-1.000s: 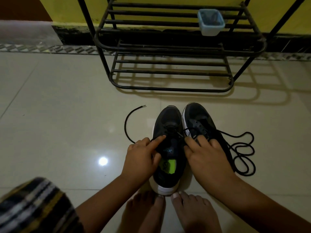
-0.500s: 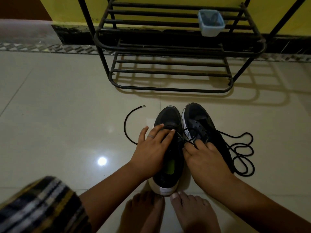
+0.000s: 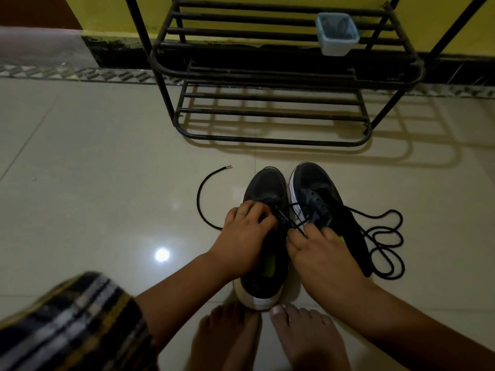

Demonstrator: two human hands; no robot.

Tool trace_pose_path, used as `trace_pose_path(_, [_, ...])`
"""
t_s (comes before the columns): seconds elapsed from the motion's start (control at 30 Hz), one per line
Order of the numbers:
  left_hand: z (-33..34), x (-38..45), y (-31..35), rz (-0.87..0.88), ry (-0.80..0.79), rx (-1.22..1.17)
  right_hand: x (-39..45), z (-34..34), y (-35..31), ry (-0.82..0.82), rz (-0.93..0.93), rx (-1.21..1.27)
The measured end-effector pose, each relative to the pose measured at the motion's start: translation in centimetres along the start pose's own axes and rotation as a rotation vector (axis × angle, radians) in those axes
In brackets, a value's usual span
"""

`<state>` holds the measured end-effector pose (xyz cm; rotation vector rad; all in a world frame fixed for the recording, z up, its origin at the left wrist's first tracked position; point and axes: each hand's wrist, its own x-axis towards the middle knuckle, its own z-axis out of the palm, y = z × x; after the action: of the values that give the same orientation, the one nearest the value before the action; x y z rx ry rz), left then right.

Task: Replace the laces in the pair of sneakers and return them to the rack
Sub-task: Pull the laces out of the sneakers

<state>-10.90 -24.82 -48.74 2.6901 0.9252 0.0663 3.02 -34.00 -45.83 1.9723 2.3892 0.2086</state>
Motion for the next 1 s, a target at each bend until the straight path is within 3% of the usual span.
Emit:
trace_pose_path(0.17, [1.0,-0.9,-0.6,0.133,0.146,-0.132,0.0,0.0,0.1,0.025,-0.023,0.006])
trace_pose_path(0.37, [1.0,-1.5,-0.7,0.159,0.163,-0.240,-0.3,0.5,0.1,0.007,-0.077,-0.014])
trace_pose_path(0.57, [-2.1,-1.7,1.7,-0.250,0.260,-1.142,-1.0,0.5,-0.9,-0.023,-0.203,0.021])
trace_pose_path(0.67, [-3.5,-1.1,1.5,-0.405,0.287,-1.425,-1.8,1.1,-1.6,-0.074,-0.279,0.000])
trace_pose_path(0.83, [-3.6,-0.9,-0.7,-0.459,0.276,-1.363,-1.4,1.7,-1.9,-0.080,-0.329,-0.077])
trace_pose_path(1.0, [-3.6,-0.8,-2.8,-0.435,0.388,-1.243,-1.3,1.9,-1.8,-0.078,-0.352,-0.106])
